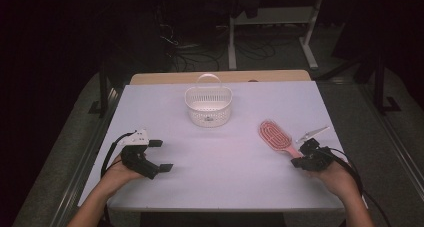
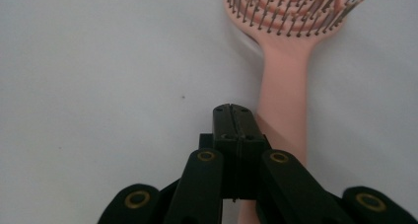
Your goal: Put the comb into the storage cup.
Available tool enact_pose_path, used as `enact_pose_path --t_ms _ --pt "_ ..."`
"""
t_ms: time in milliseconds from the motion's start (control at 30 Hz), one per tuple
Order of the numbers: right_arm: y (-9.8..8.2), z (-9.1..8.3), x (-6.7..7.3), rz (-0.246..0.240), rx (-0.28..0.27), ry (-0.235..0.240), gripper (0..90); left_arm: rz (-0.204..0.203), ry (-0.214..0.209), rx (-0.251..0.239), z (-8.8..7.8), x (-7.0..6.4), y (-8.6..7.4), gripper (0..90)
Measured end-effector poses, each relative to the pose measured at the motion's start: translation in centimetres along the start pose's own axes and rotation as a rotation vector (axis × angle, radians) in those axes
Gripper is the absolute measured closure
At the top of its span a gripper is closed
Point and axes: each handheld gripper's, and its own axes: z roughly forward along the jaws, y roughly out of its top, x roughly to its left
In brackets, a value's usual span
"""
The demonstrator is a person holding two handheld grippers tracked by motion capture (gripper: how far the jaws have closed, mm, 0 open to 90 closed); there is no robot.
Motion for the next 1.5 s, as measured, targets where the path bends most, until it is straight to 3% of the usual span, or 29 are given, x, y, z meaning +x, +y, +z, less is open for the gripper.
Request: enact_pose_path --t_ms 400,633,867,1167,1367,1500 --pt "-0.5 -0.4 -1.6 0.031 -0.015 -0.025 89.0 0.004 0.012 0.002 0.0 -0.1 0.0 0.1" --pt "-0.6 -0.5 -1.8 0.037 -0.016 -0.029 89.0 0.009 0.012 0.005 -0.1 -0.2 -0.1 0.0" --pt "-0.3 -1.6 -1.7 0.050 -0.088 -0.003 88.1 0.008 0.001 0.008 0.0 -0.2 -0.1 0.0" --pt "1.1 -2.3 -0.1 0.019 -0.230 0.077 63.0 0.006 0.001 0.004 -0.2 -0.4 -0.2 0.0" --pt "2.2 -2.3 1.1 -0.011 -0.308 0.089 43.7 0.007 0.000 -0.008 -0.4 -0.4 -0.1 0.0" --pt "3.0 -1.8 1.9 -0.042 -0.331 0.088 32.1 0.005 0.002 -0.015 -0.5 -0.4 0.0 0.0"
